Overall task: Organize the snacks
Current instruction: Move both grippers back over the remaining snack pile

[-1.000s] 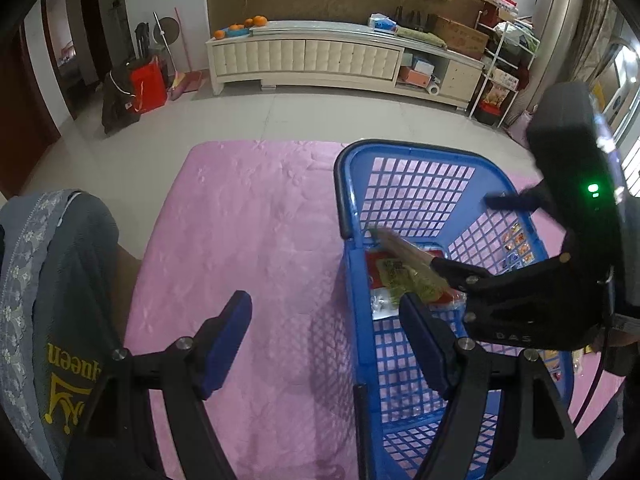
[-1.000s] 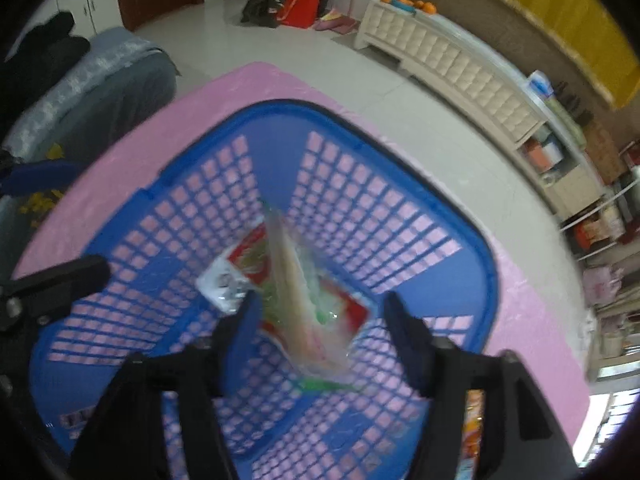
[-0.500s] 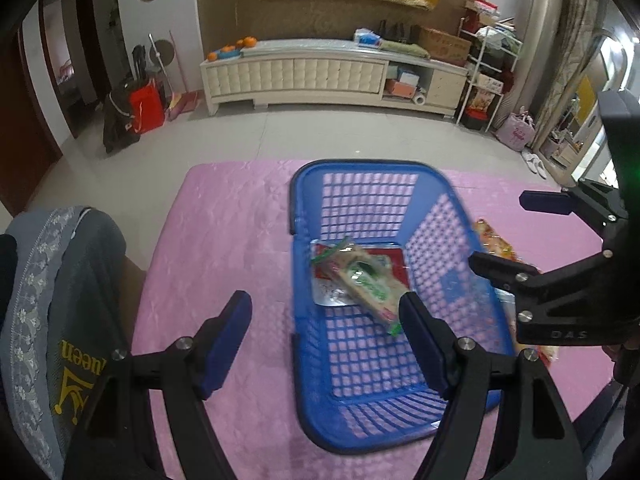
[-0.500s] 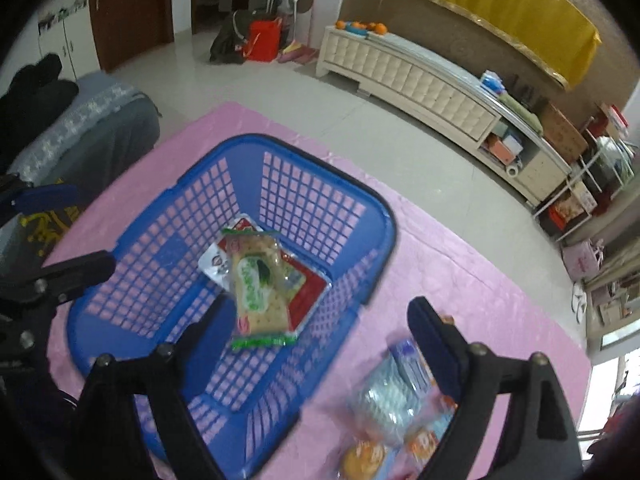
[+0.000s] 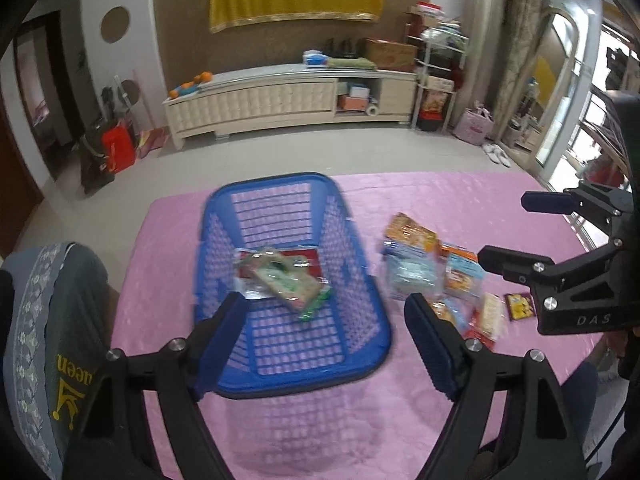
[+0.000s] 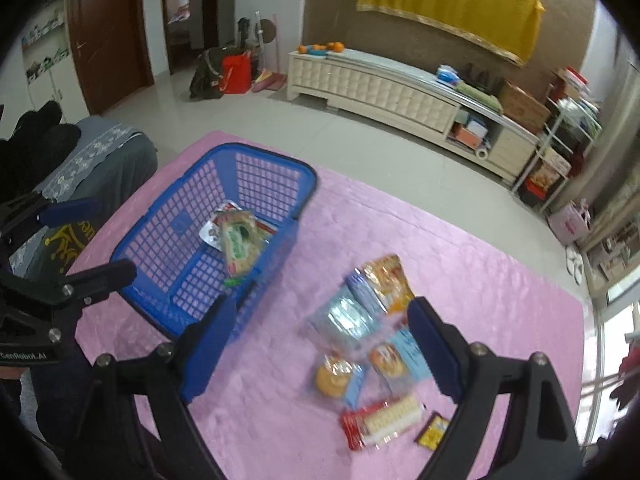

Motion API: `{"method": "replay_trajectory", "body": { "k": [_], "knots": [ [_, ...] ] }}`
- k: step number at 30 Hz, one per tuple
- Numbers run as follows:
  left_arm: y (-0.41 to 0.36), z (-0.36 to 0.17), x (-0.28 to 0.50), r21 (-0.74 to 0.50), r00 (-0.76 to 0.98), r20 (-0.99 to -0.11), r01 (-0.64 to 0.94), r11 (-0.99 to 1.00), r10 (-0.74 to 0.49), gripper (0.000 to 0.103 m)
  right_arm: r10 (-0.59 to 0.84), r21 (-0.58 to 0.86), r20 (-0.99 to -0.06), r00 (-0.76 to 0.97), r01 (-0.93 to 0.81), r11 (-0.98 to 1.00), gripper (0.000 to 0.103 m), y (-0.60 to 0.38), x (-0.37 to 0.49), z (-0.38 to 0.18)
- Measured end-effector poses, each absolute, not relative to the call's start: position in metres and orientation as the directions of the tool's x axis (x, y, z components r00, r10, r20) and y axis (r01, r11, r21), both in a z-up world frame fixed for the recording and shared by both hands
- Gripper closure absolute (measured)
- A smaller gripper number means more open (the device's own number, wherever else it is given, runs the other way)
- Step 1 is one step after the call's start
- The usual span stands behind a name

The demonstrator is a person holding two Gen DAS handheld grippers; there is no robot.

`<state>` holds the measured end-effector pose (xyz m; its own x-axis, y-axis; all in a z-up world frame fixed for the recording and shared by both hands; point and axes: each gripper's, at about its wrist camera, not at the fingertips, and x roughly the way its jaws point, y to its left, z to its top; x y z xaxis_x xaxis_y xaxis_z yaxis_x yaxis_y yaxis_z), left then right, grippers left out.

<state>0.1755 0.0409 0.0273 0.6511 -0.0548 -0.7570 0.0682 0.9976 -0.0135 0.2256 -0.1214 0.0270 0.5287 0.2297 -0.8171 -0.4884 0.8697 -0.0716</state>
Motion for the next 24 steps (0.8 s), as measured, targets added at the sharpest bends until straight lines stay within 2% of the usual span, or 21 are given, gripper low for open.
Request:
{"method": "replay_trajectory", "body": {
  "k": [7,16,18,21,24],
  "knots": [
    [-0.009,0.009,0.175,0.006,0.625,-0.775,0.153,0.988,-0.092,0.022,0.205,-0.049,-0.843,0.498,-0.449,0.892,0.013,-0.174,0.213,0.010],
    [-0.057,-0.021,0.184,0.006,0.586,-0.802,0.208,0.978,-0.119,0.022,0.223,-0.009,-0.816,0.533,-0.398,0.917,0.013,-0.233,0.210,-0.013],
    [-0.063,-0.032,0.188,0.006,0.572,-0.812,0.210,0.978,-0.118,0.022,0.256,-0.004,-0.800,0.542,-0.431,0.902,0.013,-0.238,0.208,-0.024],
    [-0.072,-0.050,0.194,-0.014,0.551,-0.825,0.202,0.979,-0.125,0.022,0.219,-0.119,-0.786,0.578,-0.490,0.864,0.013,-0.236,0.205,-0.043],
    [-0.079,-0.067,0.201,-0.039,0.526,-0.840,0.184,0.982,-0.132,0.022,0.207,-0.136,-0.803,0.558,-0.511,0.849,0.013,-0.240,0.214,-0.064]
  ]
}}
